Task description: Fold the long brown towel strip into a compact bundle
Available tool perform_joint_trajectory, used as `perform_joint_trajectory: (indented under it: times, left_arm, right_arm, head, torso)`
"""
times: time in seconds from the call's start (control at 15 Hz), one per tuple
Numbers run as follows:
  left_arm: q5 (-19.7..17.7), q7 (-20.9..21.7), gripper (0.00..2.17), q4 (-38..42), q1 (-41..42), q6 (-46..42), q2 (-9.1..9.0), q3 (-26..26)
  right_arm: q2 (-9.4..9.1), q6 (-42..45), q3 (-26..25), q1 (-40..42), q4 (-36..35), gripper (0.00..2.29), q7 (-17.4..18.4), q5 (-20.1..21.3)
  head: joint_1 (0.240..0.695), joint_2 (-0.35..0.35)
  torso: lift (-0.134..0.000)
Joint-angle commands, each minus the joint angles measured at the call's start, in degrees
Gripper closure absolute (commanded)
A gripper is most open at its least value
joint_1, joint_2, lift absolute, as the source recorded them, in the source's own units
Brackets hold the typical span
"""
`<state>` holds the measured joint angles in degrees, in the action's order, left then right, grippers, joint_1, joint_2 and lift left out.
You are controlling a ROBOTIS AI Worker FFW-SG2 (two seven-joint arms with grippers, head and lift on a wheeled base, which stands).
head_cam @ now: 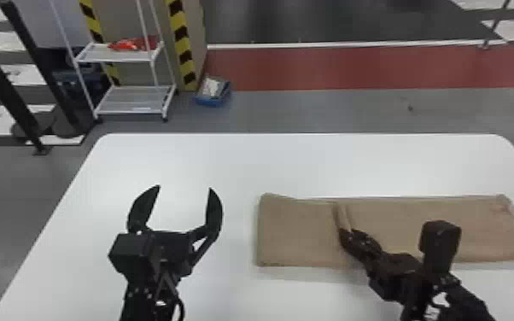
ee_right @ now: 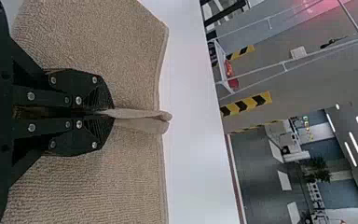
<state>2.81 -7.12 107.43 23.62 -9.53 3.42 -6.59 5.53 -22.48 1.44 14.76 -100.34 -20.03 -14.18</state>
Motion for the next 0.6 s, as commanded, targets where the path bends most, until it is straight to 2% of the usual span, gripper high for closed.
perform_joint_trajectory:
  times: [0.0, 0.2, 0.33, 0.4, 0.53]
  left_arm:
    - [-0.09, 0.0, 0.05, -0.2, 0.03, 0.0, -0.16, 0.0]
    - [-0.09, 0.0, 0.05, 0.15, 0.2, 0.0, 0.01, 0.18]
    - [-0.09, -0.09, 0.05, 1.03, 0.91, -0.18, 0.1, 0.7]
    - [-0.17, -0.09, 0.05, 1.29, 1.26, -0.71, 0.1, 0.97]
    - [-0.17, -0.26, 0.05, 1.82, 1.87, -1.59, 0.1, 1.49]
  right_arm:
    - [0.01, -0.15, -0.13, 0.45, -1.53, 1.57, -0.1, 0.03]
    - [0.09, 0.55, -0.48, 0.89, -5.13, 1.6, -0.19, -0.94]
    - [0.27, -1.21, -2.85, 1.85, -9.97, 1.6, -0.89, -1.38]
    - [0.44, -3.32, -5.49, 2.38, -12.69, 1.6, -1.42, -2.35]
    - [0.62, -8.06, -14.98, 3.17, -15.59, 1.6, -3.53, -5.25]
  head:
    - [0.695, 0.057]
    - [0.695, 0.057]
    - [0.695, 0.059]
    - [0.695, 0.058]
    - [0.695, 0.035]
  torso:
    - [-0.108]
    - [-0.108]
    - [-0.108]
    - [-0.108]
    - [-0.108]
